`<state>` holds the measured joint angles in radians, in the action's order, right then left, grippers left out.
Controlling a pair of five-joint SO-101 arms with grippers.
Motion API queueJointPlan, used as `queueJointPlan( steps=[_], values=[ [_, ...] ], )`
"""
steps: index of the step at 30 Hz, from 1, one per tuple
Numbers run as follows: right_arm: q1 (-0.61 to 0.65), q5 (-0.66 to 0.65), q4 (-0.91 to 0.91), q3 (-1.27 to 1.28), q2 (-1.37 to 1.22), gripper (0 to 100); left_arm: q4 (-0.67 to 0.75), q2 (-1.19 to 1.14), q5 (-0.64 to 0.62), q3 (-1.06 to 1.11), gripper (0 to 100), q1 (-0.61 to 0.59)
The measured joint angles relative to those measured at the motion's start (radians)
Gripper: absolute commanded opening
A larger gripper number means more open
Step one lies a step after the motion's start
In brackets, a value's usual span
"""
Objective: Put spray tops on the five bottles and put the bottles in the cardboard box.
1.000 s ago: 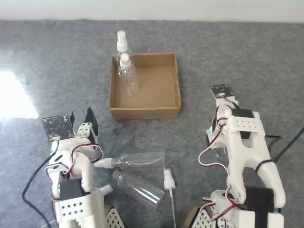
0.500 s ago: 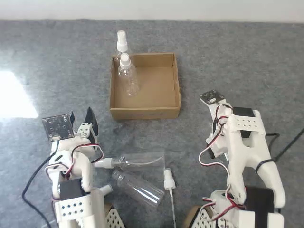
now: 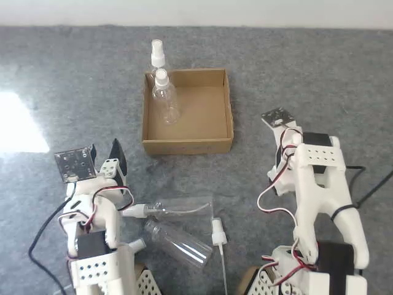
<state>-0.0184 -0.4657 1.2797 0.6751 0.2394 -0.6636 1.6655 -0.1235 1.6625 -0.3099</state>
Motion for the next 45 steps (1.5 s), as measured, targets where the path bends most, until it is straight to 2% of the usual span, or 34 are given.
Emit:
queueJointPlan(
  steps=[6, 14, 25, 31, 40, 45],
  values=[
    [0.000, 0.040, 0.017, -0.054, -0.020, 36.2, 0.000, 0.000, 0.000, 0.000, 17, 0.000],
    [-0.002, 0.048, 0.146, -0.296, -0.270, 36.2, 0.000, 0.000, 0.000, 0.000, 17, 0.000],
    [-0.005, 0.049, 0.157, -0.493, -0.506, 36.0, 0.000, 0.000, 0.000, 0.000, 17, 0.000],
    [-0.060, 0.049, 0.163, -0.565, -0.585, 26.3, 0.000, 0.000, 0.000, 0.000, 17, 0.000],
    [-0.077, 0.049, 0.175, -0.577, -0.615, 27.2, 0.000, 0.000, 0.000, 0.000, 17, 0.000],
    [-0.077, 0.049, 0.249, -0.612, -0.615, 33.6, 0.000, 0.000, 0.000, 0.000, 17, 0.000]
  ],
)
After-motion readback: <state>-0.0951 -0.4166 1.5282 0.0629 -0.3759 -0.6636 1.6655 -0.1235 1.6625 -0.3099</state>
